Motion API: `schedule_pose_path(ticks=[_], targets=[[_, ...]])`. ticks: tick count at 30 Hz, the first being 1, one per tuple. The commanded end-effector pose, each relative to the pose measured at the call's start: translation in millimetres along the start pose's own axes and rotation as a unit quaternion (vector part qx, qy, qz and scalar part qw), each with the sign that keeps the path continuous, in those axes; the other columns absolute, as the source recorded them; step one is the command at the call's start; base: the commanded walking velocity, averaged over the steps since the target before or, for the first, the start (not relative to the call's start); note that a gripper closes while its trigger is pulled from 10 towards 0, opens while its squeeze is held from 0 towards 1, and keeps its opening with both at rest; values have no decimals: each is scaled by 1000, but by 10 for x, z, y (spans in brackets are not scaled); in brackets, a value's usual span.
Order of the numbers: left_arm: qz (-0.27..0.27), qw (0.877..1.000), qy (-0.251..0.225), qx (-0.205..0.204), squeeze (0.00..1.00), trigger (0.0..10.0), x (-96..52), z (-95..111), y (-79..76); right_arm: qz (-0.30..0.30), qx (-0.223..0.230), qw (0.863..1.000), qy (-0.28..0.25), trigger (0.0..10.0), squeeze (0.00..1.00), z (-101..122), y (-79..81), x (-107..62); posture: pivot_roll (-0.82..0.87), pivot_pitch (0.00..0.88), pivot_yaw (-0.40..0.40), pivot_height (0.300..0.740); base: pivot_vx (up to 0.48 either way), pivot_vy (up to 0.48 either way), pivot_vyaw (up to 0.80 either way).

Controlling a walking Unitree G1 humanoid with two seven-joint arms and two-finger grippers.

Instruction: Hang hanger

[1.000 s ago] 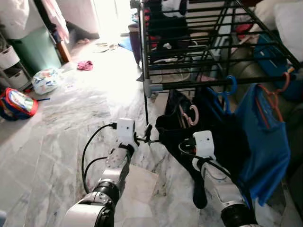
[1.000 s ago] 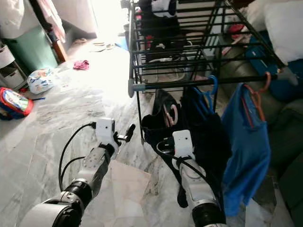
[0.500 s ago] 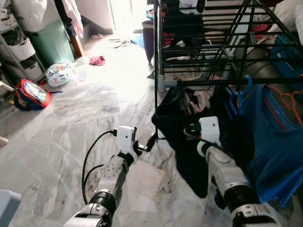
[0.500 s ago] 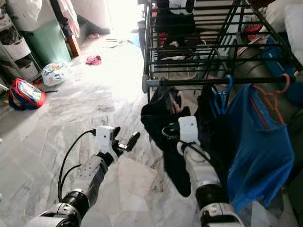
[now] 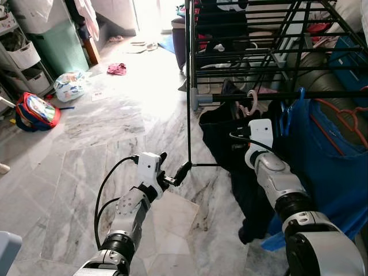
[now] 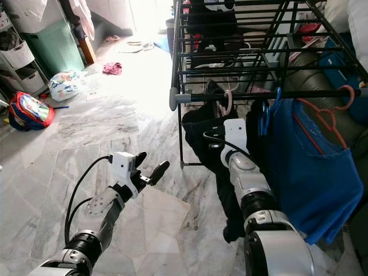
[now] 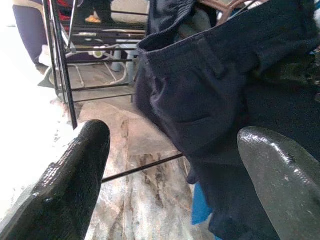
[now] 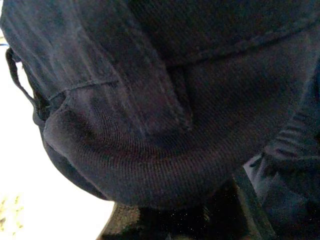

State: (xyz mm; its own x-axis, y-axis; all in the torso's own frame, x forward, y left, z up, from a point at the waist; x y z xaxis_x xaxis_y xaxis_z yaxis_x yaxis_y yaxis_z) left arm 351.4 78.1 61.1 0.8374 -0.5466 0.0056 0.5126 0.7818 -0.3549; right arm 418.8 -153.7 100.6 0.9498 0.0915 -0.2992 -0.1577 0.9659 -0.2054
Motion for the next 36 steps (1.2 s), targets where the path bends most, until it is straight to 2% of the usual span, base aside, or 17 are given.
schedule_pose_path(ticks=[1, 20, 26, 34, 36], targets=[[-7, 1000, 6, -1, 0, 10000, -20, -18, -3, 17, 22, 1000, -11, 10000, 0, 159, 88, 41, -39, 127, 75, 740, 0, 0, 0], [-20, 1000, 12, -2, 0, 10000, 3, -41, -72, 21, 27, 999, -13, 10000, 0, 347, 108, 100, -38, 131, 77, 740, 0, 0, 0], [-21, 1000, 13, -2, 0, 10000, 12, -34, -77, 16, 94, 995, 33, 10000, 0, 151, 80, 90, -34, 129, 75, 740, 0, 0, 0], [-22, 1000, 15, -3, 0, 10000, 8, -49, -87, 26, 60, 996, 58, 10000, 0, 28, 135, 78, -31, 134, 75, 740, 0, 0, 0], [-21, 1000, 15, -4, 0, 10000, 7, -52, -88, 27, 35, 997, 61, 10000, 0, 25, 140, 78, -31, 135, 75, 740, 0, 0, 0]])
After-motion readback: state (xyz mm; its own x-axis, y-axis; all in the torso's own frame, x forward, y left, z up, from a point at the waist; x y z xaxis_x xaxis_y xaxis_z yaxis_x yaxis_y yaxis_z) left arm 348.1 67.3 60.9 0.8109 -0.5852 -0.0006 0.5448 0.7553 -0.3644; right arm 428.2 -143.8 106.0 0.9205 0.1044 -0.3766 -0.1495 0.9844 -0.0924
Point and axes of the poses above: a point about 5 cm out from each wrist's last joint towards the gripper, its own x axis pointing out of the wrist towards the gripper, its own z axis along the axis of the wrist's last joint, y = z × x, the point moved 4 cm from there along x, pointing out of the wrist towards the gripper, and after that the axes turned 11 degrees about -x, right-handed, at the moved point
